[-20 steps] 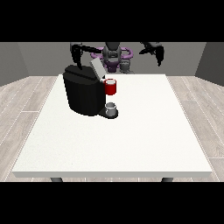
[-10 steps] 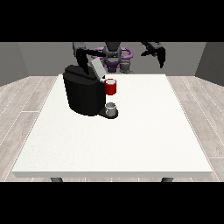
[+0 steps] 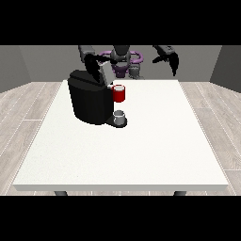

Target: Insert the coffee pod into the coffee machine and close the lid

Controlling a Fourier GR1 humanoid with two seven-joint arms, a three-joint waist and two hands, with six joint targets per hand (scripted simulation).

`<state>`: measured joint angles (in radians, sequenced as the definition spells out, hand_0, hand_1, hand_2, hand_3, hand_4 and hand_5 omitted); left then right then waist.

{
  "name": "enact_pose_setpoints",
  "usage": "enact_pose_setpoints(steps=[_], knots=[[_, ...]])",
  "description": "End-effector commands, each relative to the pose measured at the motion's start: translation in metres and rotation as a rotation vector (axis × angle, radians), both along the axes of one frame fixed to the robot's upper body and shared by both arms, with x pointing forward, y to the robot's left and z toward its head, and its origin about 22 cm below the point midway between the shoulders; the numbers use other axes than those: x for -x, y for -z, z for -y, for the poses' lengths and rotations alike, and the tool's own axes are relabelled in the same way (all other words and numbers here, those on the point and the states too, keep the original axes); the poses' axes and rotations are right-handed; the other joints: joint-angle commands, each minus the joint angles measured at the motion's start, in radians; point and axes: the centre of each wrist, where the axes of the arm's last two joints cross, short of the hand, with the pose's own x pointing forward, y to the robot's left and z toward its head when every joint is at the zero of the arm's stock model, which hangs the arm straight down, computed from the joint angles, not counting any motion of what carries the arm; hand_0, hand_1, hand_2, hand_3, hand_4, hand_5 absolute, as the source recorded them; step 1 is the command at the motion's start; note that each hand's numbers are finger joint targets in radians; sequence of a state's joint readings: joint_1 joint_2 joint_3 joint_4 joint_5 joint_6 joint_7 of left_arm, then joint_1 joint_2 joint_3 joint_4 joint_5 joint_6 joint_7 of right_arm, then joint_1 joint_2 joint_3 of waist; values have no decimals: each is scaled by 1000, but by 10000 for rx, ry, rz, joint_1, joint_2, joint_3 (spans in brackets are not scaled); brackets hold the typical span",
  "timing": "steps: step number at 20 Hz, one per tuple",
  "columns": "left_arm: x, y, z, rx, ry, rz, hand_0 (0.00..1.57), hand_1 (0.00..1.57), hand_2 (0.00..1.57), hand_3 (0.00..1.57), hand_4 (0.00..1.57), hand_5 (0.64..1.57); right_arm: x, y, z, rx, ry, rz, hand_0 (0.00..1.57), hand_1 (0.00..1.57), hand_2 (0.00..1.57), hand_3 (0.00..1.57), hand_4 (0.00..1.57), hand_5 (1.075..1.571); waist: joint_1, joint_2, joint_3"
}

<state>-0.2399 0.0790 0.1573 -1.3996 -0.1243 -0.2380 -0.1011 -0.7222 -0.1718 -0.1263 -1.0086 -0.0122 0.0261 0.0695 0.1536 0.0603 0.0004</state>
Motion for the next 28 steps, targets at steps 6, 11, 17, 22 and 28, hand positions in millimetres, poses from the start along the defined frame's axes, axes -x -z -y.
enact_pose_setpoints(steps=[6, 11, 17, 22, 28], knots=[[-2, 4, -10, -81, 173, -143, 0, 0, 0, 0, 385, 1571, -12, -51, -49, 803, -878, 768, 0, 0, 0, 0, 103, 1571, 175, 46, -12], [-3, -7, 6, -217, 598, 146, 0, 0, 0, 0, 383, 1571, -15, -55, -33, 1141, -926, 1039, 0, 0, 0, 0, 0, 1571, 836, 386, -3], [-11, -8, 20, -180, 798, 409, 0, 0, 0, 0, 398, 1571, -10, -80, -65, 1888, -776, 1728, 0, 0, 0, 0, 87, 1571, 1258, 624, -13], [-21, -28, 32, -184, 1529, 641, 0, 0, 0, 0, 438, 1571, -15, -114, -55, 2285, -8, 2188, 0, 0, 0, 0, 259, 1571, 2091, 938, -1], [-30, -40, 38, -80, 1895, 1338, 0, 0, 0, 0, 418, 1571, -9, -138, -46, 2285, 225, 2379, 0, 0, 0, 0, 102, 1571, 2574, 1462, -2]])
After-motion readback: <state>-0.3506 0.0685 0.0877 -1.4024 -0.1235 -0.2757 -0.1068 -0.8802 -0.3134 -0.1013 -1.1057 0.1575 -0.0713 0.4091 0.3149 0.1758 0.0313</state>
